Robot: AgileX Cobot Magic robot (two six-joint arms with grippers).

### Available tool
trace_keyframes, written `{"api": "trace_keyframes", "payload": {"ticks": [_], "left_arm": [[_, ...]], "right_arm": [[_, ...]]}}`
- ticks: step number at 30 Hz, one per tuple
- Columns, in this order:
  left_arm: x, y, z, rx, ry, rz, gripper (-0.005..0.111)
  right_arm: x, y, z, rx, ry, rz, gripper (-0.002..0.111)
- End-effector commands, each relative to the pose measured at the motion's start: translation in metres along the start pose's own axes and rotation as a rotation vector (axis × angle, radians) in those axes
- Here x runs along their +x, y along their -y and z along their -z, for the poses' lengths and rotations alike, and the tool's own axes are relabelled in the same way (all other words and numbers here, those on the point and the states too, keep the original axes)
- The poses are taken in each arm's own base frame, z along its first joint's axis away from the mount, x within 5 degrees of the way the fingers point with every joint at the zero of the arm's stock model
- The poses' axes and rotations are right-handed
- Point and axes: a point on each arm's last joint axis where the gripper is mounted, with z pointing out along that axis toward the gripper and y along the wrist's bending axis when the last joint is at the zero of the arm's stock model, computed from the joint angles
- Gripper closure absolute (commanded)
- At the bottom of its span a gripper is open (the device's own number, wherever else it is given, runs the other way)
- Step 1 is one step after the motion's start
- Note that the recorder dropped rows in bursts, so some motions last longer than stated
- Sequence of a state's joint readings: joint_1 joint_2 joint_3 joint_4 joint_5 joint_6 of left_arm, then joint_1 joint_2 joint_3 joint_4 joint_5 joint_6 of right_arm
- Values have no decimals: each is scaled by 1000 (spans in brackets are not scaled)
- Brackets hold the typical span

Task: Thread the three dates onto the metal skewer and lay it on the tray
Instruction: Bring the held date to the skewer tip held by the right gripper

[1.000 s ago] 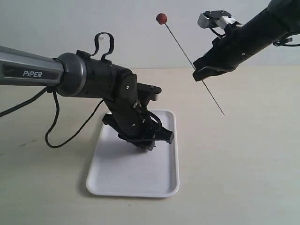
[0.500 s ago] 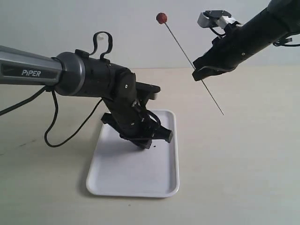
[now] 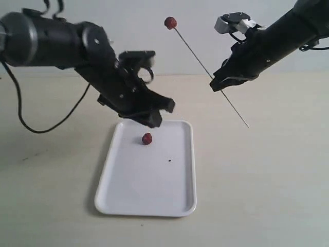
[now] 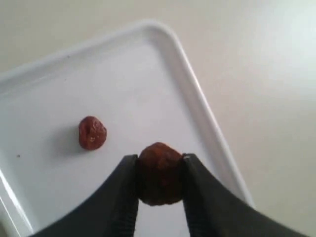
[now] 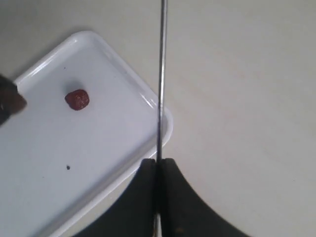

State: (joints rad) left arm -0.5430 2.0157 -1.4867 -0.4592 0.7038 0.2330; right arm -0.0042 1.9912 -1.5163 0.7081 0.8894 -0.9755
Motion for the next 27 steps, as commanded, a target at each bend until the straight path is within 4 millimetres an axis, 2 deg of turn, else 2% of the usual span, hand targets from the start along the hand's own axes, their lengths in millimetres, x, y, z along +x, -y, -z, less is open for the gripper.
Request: {"api": "trace_keyframes", "payload": {"ticks": [1,2,6,7,8,9,10,13,21,27], "left_arm": [[-13,-34,39,212,88,74,76],[-15,-51,53,338,117,98,76],[-9,-108,96,549,204,143,76],[-7,-115,102,570,217,147,76],[-5,-132,110,556,254,183,76],[-4,-141,115,547,276,199,76],[-3,-146,118,540,286,207,76],[-3,-146,116,544,283,208,76],[-12,-109,102,614,261,149,76],[-13,-104,99,620,251,143,76]], "right_arm": [[1,-4,1,-52,-23,97,108],[4,-4,-2,-77,-41,128,108],[15,-4,-17,-168,-91,259,108],[18,-6,-18,-203,-101,297,108],[22,-9,-20,-274,-121,366,108],[27,-14,-21,-365,-129,431,108],[26,-15,-23,-382,-93,494,108],[26,-16,-25,-401,-56,537,108],[31,-17,-33,-424,-61,579,108],[30,-18,-33,-425,-51,572,108]]}}
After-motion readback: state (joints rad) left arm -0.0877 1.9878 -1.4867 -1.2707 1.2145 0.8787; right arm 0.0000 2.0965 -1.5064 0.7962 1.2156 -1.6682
